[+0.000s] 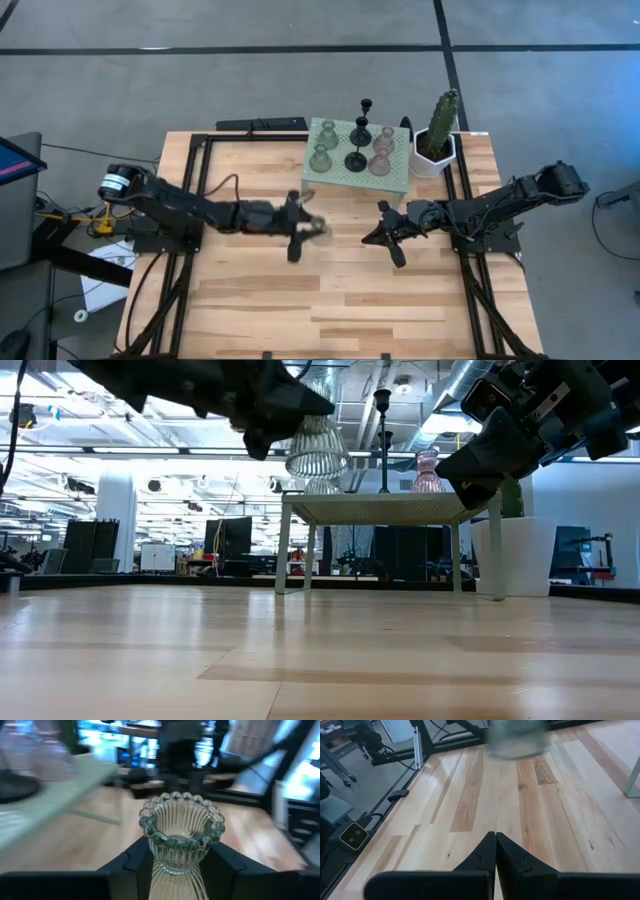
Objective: Pick & Place candle stick holders
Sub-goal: Put the green glass candle holder on the shelf
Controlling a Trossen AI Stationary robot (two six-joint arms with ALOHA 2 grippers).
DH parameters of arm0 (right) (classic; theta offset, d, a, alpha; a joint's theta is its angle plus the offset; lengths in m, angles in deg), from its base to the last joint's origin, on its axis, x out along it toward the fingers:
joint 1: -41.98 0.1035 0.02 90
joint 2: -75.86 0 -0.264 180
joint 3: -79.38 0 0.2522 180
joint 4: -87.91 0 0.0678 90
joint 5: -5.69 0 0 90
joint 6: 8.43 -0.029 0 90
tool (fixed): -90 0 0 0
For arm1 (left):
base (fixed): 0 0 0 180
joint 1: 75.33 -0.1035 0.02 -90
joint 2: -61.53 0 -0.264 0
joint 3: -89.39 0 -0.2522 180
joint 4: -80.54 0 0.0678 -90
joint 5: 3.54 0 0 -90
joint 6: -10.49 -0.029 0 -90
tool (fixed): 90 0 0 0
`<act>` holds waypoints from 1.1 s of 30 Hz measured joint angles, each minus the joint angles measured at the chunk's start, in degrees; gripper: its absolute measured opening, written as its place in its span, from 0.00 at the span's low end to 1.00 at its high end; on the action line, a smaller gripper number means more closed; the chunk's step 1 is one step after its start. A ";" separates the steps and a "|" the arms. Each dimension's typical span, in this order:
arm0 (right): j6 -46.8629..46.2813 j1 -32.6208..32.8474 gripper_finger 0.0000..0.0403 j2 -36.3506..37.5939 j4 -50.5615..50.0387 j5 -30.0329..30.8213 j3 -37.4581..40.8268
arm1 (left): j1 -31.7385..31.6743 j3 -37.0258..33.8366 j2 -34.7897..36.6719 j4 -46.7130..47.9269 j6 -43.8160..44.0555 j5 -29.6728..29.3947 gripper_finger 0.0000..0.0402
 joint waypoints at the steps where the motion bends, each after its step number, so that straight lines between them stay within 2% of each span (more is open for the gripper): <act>1: 0.04 0.00 0.00 0.00 0.00 0.00 0.00 | -1.35 0.00 0.50 0.51 0.00 0.00 0.33; 9: 0.15 -0.03 0.00 0.00 -0.97 0.05 0.00 | -9.03 4.89 0.77 1.04 -2.06 3.97 0.32; 12: 0.15 -0.03 0.00 0.01 -1.99 1.55 0.00 | -10.38 8.73 0.35 5.21 -4.16 4.01 0.32; 16: 0.13 -0.04 0.00 0.00 -3.51 3.04 0.00 | -12.04 13.69 -1.74 10.42 -4.63 3.87 0.31; 21: 0.13 -0.04 0.00 0.00 -4.26 3.45 -0.02 | -13.67 18.00 -6.41 11.44 -5.11 4.12 0.32; 27: 0.08 -0.04 0.00 0.00 -4.41 3.45 -0.02 | -16.42 20.58 -10.49 12.50 -4.79 3.96 0.32; 33: 0.10 -0.04 0.00 0.00 -4.39 3.45 -0.02 | -18.42 20.98 -10.85 12.29 -4.33 3.89 0.31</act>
